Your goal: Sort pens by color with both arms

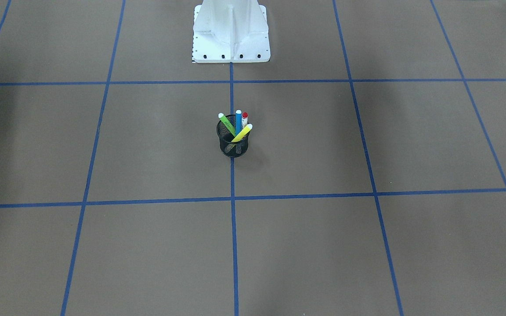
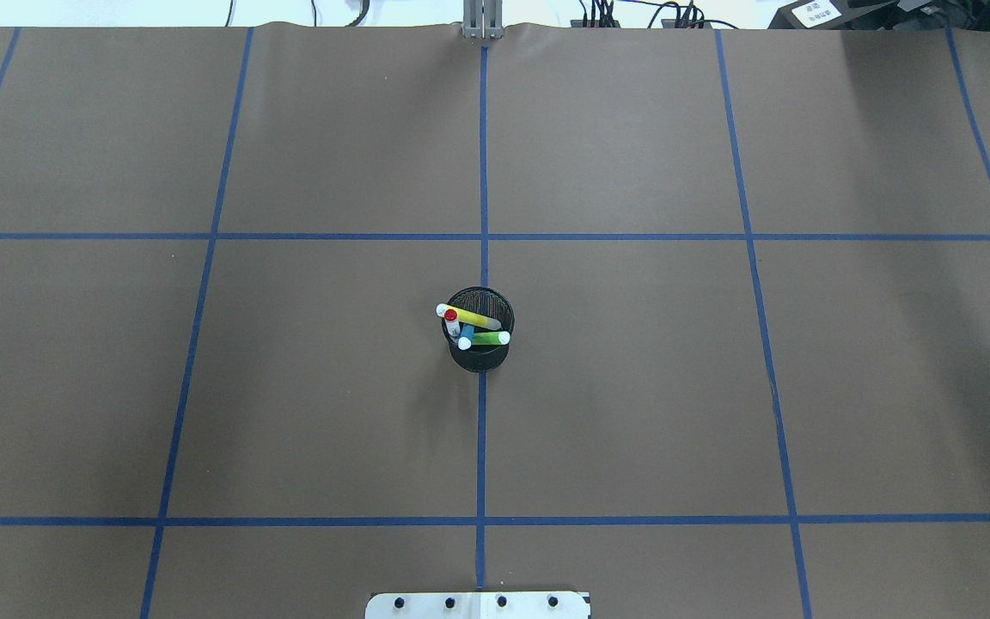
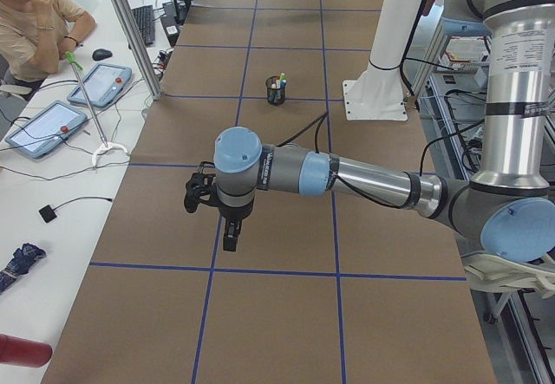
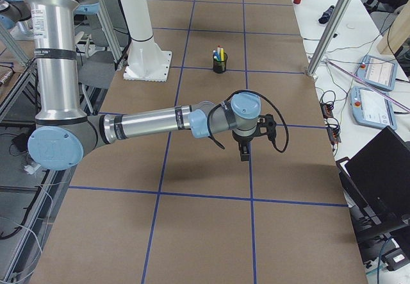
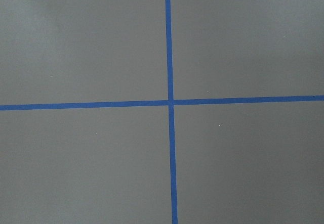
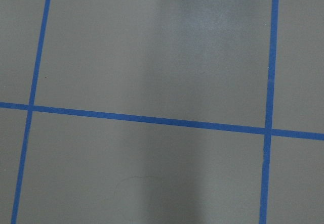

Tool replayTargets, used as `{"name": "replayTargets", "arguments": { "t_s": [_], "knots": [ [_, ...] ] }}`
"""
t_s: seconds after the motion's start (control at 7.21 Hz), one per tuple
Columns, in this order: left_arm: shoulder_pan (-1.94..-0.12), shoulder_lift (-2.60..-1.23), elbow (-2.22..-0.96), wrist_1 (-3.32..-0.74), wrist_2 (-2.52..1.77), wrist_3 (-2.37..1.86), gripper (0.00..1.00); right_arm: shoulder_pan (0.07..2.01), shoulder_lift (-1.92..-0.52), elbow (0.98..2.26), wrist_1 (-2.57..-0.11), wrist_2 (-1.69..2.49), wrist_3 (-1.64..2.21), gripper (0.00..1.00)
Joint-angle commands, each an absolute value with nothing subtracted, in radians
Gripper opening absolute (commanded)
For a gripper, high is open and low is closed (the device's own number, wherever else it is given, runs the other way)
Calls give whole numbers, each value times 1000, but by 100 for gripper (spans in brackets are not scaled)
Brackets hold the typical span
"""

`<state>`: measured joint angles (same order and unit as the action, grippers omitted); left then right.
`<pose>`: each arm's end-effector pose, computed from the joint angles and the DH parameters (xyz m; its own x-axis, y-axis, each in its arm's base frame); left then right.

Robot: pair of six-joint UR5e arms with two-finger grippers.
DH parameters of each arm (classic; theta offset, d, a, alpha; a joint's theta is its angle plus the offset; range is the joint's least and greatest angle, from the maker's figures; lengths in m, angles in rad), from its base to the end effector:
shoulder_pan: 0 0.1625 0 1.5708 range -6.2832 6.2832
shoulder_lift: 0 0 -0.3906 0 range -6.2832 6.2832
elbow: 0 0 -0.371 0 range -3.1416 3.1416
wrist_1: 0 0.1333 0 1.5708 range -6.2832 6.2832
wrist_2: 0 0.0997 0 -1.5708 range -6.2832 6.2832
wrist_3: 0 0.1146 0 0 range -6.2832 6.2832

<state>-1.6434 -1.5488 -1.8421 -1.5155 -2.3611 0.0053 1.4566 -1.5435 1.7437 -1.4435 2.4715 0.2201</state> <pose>-0.0854 -0.4593 0.5214 0.7121 0.0908 -0.6962 0.0674 0.9782 0.1965 -0.0128 -0.4933 0.5145 0.5977 -0.1081 0.7944 -0.0231 0.9881 0.1519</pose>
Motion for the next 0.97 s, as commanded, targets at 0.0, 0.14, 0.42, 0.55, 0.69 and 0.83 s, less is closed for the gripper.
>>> {"name": "replayTargets", "arguments": {
  "t_s": [0.0, 0.14, 0.42, 0.55, 0.69, 0.83],
  "knots": [
    [-1643, -1552, -1873, -1563, -2373, -11, 100, 1442, -1535, 1759, -1389, 2468, 233, 100],
    [-1643, -1555, -1903, -1578, -2400, 4, 100, 1439, -1534, 1758, -1369, 2464, 236, 100],
    [-1641, -1514, -1908, -1724, -2468, -17, 100, 1407, -1526, 1763, -1361, 2361, 236, 100],
    [-1585, -1525, -1910, -1720, -2486, -26, 100, 1399, -1502, 1763, -1362, 2346, 238, 100],
    [-1559, -1538, -1913, -1720, -2490, -69, 100, 1396, -1484, 1766, -1362, 2345, 239, 100],
    [-1551, -1598, -1914, -1720, -2488, -200, 100, 1393, -1476, 1776, -1362, 2347, 244, 100]
  ]
}}
